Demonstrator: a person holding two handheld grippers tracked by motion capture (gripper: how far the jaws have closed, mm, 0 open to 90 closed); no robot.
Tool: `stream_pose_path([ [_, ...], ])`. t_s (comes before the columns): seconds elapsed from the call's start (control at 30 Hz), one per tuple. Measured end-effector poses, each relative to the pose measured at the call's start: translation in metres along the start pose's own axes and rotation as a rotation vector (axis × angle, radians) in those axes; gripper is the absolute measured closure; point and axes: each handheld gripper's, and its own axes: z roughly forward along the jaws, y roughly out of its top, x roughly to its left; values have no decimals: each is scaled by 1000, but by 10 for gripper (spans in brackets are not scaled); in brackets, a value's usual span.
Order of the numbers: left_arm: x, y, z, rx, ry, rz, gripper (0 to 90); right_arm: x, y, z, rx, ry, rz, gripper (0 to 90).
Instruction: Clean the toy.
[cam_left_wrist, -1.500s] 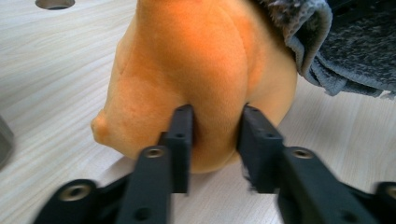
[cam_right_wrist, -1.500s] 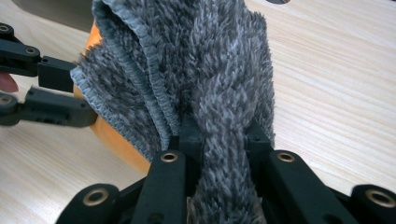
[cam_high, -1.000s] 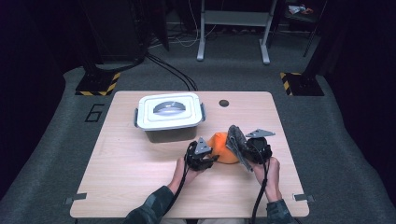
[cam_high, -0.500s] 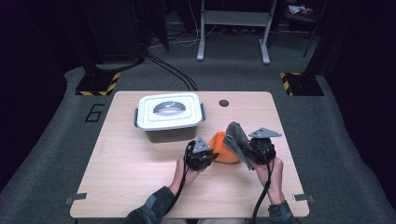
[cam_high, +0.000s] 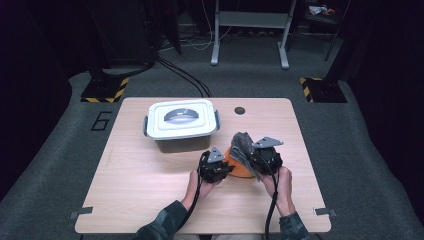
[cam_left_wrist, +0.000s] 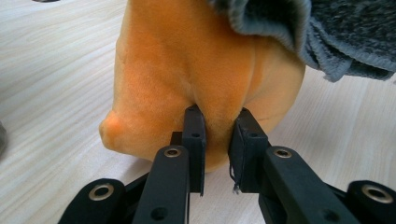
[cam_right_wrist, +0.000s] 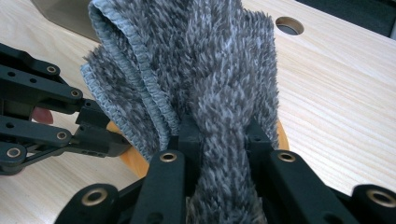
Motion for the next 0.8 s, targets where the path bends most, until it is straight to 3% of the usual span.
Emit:
stream_pose_path([
  [0.07, 1, -1, 0, 0, -15, -21, 774, -2, -2, 0, -5, -7, 7, 751],
  [0.43, 3, -1, 2, -2, -17, -23, 774, -19, -15, 1, 1, -17, 46, 750],
  [0.8, 4, -1, 3, -10, -24, -40, 774, -48, -42, 12, 53, -46, 161, 750],
])
